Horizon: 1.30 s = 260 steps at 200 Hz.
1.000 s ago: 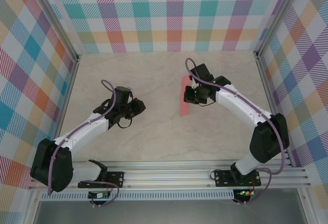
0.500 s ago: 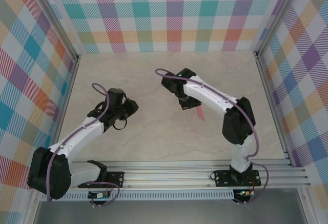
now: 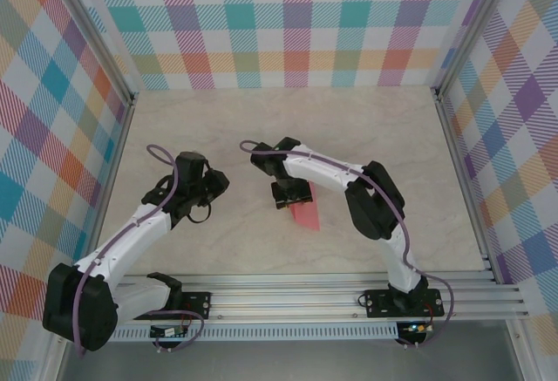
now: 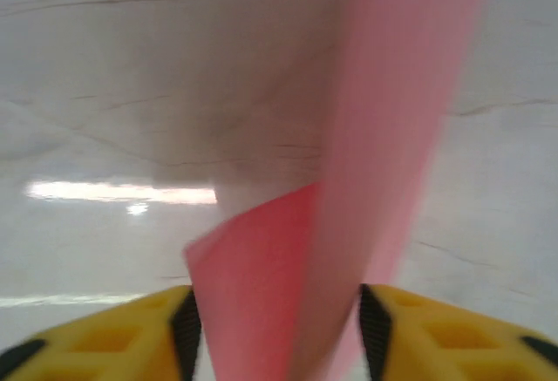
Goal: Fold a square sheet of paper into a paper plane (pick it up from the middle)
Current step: Turn over the paper at the center of the table, then third fold the triangle at the center of the table.
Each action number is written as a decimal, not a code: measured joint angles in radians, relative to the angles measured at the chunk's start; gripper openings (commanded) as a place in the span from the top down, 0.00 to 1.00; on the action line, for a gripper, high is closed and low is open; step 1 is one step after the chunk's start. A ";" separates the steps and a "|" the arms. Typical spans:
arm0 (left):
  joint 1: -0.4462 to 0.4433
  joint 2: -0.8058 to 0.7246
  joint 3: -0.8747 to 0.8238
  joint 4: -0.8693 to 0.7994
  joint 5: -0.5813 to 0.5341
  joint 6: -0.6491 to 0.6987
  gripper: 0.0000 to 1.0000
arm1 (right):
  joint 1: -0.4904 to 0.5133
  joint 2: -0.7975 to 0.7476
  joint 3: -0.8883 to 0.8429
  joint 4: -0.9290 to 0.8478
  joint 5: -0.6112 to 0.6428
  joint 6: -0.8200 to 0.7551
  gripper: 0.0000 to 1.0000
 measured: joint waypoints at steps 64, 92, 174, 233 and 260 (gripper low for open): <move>0.008 0.056 0.002 0.042 0.123 0.002 0.79 | -0.193 -0.475 -0.543 0.509 -0.346 0.050 0.70; -0.006 0.205 0.044 0.092 0.237 0.010 0.83 | -0.253 -0.515 -0.721 0.702 -0.455 0.099 0.81; -0.154 0.594 0.357 0.120 0.374 0.053 0.91 | -0.211 -0.384 -0.838 1.005 -0.603 0.214 0.84; -0.176 0.762 0.506 0.104 0.407 0.062 0.93 | -0.204 -0.364 -0.902 1.107 -0.613 0.267 0.79; -0.188 0.811 0.546 0.084 0.421 0.066 0.94 | -0.204 -0.391 -0.915 1.107 -0.590 0.269 0.77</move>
